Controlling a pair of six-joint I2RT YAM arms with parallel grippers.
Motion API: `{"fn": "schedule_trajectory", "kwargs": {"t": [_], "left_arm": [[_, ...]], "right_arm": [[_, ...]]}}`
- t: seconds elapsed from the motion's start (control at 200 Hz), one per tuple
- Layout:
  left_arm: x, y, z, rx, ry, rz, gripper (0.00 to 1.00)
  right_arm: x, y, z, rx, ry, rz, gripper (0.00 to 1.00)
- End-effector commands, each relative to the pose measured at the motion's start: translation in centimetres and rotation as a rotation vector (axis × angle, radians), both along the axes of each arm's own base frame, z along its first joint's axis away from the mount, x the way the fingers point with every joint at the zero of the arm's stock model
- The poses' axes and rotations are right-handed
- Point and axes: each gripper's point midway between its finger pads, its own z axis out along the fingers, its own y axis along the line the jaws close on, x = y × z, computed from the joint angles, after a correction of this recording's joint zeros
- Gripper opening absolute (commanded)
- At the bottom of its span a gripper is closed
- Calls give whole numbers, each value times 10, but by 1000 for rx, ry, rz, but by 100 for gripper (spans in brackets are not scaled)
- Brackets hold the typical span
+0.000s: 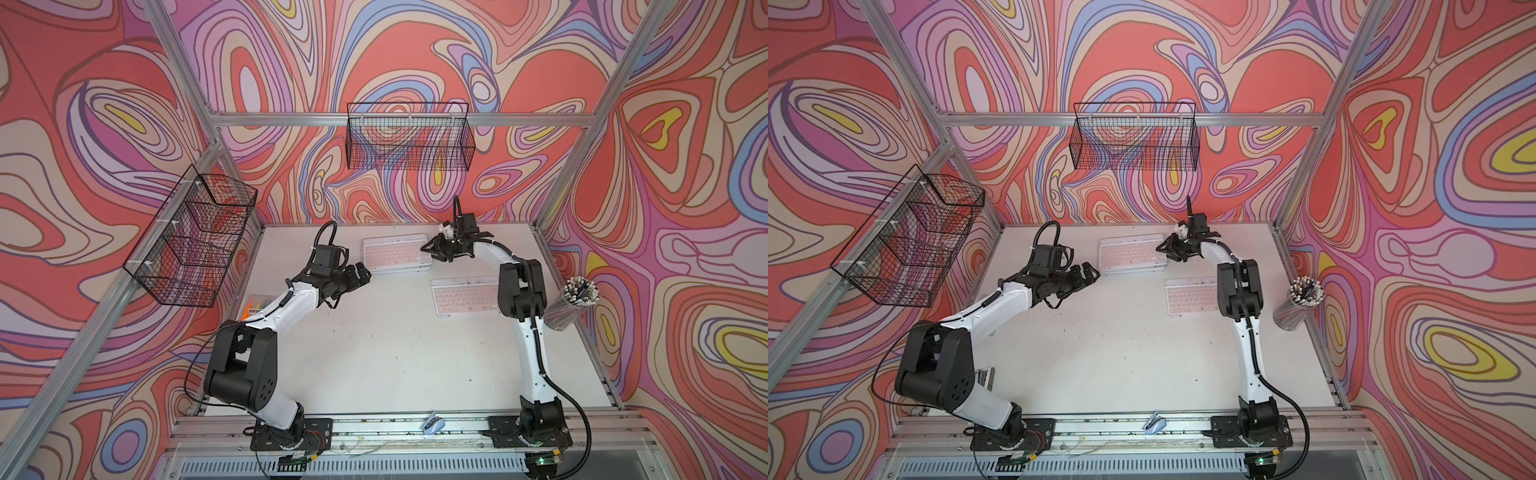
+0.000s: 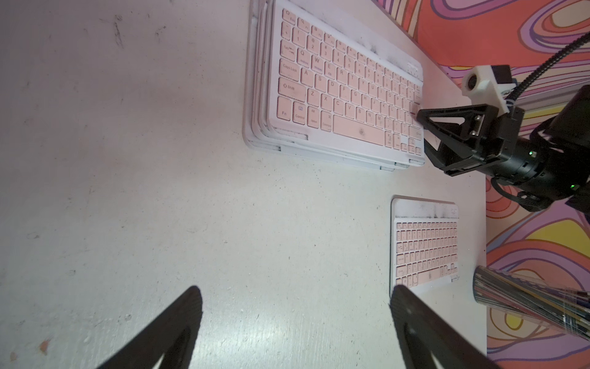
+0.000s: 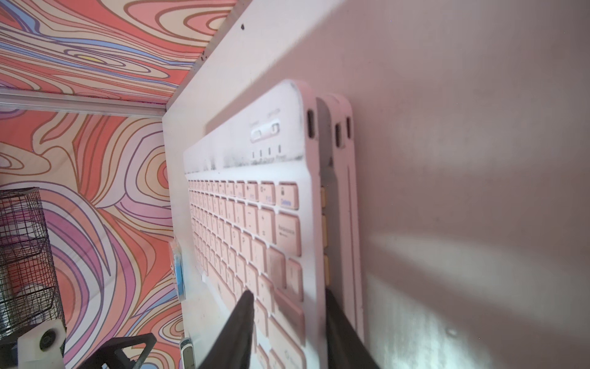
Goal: Stack the numeric keypads
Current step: Place the numeric keypad at the numeric keypad.
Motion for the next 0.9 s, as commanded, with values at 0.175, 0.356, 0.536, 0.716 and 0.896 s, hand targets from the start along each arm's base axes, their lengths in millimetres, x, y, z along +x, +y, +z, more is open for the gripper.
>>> {"fn": "schedule_trajectory", "kwargs": {"t": [0.175,0.356,0.536,0.716,0.896], "left_arm": [[0,-7,-2,-6,-8,-5,96],[2,-10,-3,-10,-8,-10,96],[2,-14,-5,-10,-3,-20,96],[-2,-17,-4,-2,-2,-27,97],[-12,-18,0,16,-14,-32,96]], "right_arm": [[-4,-2,21,-59,-13,-14,40],[-5,-9,23,-106,-5,-39,40],[-6,-25,29,-190,-26,-59,41],[-15,-58,38,-246,-53,-106,41],[-41,-94,48,-321,-92,-183,43]]}}
